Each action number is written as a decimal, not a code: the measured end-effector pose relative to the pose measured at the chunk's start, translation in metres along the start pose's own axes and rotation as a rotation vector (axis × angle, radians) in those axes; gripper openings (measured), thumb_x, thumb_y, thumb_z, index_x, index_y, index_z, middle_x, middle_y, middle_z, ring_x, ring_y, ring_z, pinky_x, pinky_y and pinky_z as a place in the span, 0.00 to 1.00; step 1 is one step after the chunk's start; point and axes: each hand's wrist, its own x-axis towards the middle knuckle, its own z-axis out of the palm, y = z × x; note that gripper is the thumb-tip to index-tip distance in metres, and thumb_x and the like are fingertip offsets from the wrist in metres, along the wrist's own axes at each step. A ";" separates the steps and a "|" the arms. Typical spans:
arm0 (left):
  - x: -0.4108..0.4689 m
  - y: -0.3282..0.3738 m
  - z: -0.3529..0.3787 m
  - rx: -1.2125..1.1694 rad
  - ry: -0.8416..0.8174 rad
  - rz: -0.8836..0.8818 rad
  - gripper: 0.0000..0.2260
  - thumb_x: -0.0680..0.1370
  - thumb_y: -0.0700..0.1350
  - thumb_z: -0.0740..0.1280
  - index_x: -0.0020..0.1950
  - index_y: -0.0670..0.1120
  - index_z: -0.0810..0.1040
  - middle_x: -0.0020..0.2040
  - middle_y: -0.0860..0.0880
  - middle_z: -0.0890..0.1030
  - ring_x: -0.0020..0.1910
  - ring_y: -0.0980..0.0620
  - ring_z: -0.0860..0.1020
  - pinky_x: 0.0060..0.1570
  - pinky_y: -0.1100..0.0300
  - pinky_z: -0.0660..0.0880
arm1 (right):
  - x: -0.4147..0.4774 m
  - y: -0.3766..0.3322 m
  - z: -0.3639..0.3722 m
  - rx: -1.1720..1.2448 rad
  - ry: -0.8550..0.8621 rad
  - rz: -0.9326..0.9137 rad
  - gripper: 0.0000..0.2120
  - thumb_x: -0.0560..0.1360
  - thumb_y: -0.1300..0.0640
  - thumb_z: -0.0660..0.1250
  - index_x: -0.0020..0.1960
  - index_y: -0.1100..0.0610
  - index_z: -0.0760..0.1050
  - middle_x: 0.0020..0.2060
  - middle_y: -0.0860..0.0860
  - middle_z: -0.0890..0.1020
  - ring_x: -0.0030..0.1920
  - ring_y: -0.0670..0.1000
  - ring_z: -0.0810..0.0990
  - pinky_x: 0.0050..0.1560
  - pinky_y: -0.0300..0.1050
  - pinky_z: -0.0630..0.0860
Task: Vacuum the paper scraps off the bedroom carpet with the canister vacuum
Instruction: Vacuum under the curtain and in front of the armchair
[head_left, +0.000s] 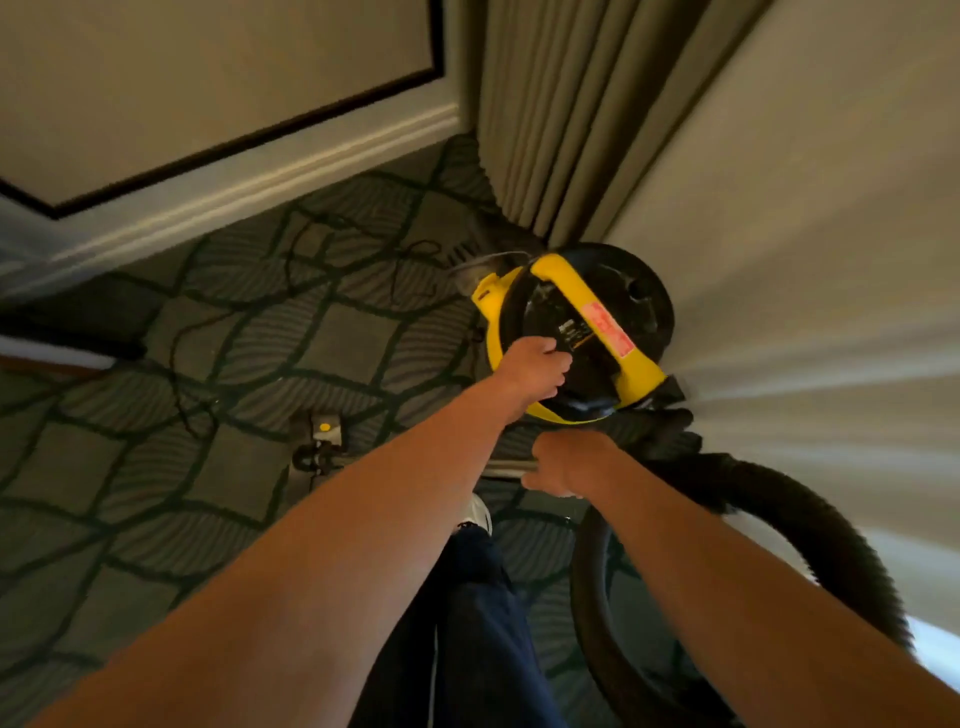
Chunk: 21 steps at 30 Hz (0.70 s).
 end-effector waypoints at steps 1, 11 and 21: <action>0.004 0.005 0.004 -0.017 -0.026 -0.014 0.08 0.81 0.38 0.58 0.61 0.43 0.70 0.39 0.46 0.70 0.32 0.55 0.69 0.27 0.68 0.67 | 0.001 0.001 0.001 0.010 0.013 -0.007 0.22 0.79 0.44 0.61 0.65 0.58 0.72 0.60 0.54 0.78 0.59 0.56 0.77 0.52 0.48 0.71; 0.065 0.017 0.043 -0.230 0.001 -0.083 0.13 0.82 0.44 0.61 0.65 0.41 0.70 0.60 0.43 0.77 0.55 0.49 0.77 0.54 0.59 0.75 | 0.026 0.035 0.005 0.121 -0.015 0.038 0.15 0.75 0.46 0.66 0.55 0.56 0.75 0.53 0.53 0.79 0.55 0.57 0.78 0.48 0.48 0.71; 0.076 0.031 0.072 -0.599 0.178 -0.117 0.16 0.83 0.47 0.56 0.69 0.44 0.64 0.42 0.47 0.77 0.37 0.50 0.79 0.57 0.48 0.77 | 0.025 0.046 0.005 0.113 -0.025 -0.041 0.12 0.78 0.51 0.63 0.56 0.58 0.75 0.44 0.53 0.74 0.46 0.55 0.74 0.45 0.47 0.69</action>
